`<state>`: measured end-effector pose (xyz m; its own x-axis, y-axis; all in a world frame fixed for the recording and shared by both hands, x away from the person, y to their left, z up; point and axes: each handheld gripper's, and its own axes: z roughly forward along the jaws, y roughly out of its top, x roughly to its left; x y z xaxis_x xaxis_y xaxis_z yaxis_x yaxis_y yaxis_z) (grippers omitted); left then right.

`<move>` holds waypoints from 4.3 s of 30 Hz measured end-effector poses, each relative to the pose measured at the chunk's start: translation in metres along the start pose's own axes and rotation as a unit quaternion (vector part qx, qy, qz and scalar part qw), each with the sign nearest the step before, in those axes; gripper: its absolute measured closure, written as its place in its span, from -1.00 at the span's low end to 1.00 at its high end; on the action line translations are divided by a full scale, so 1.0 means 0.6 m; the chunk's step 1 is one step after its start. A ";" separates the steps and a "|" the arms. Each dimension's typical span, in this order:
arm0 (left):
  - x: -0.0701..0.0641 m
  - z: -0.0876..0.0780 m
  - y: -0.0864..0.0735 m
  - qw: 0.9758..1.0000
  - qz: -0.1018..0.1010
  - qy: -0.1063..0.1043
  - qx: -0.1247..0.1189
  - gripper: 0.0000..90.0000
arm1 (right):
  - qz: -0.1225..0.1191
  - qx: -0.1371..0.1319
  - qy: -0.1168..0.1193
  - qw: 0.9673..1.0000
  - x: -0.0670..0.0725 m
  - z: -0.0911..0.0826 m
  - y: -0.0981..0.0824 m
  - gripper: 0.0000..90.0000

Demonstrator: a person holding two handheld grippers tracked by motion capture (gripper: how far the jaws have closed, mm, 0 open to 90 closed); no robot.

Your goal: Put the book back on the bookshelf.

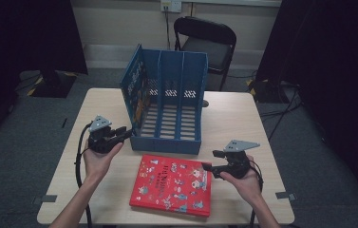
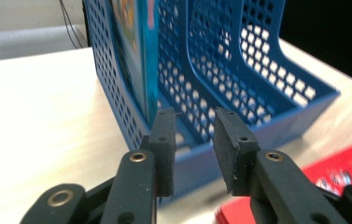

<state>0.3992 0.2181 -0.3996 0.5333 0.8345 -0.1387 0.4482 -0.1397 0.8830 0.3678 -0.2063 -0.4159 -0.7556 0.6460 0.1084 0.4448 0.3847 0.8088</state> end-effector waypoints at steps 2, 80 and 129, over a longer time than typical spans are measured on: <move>-0.001 -0.005 -0.013 1.000 -0.002 -0.007 0.010 0.58 | -0.001 0.011 0.002 1.000 0.004 0.002 -0.012 -0.32; -0.064 0.057 -0.127 0.987 0.000 -0.119 0.106 0.48 | 0.005 0.053 0.019 0.998 0.027 0.025 -0.062 -0.21; -0.096 0.093 -0.080 0.977 0.003 -0.159 0.145 0.33 | -0.007 0.084 0.074 0.994 0.055 0.109 -0.027 -0.06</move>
<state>0.3869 0.1468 -0.4589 0.7114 0.6319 -0.3075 0.6045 -0.3272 0.7263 0.3672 -0.1478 -0.4633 -0.8197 0.5399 0.1911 0.4977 0.5065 0.7041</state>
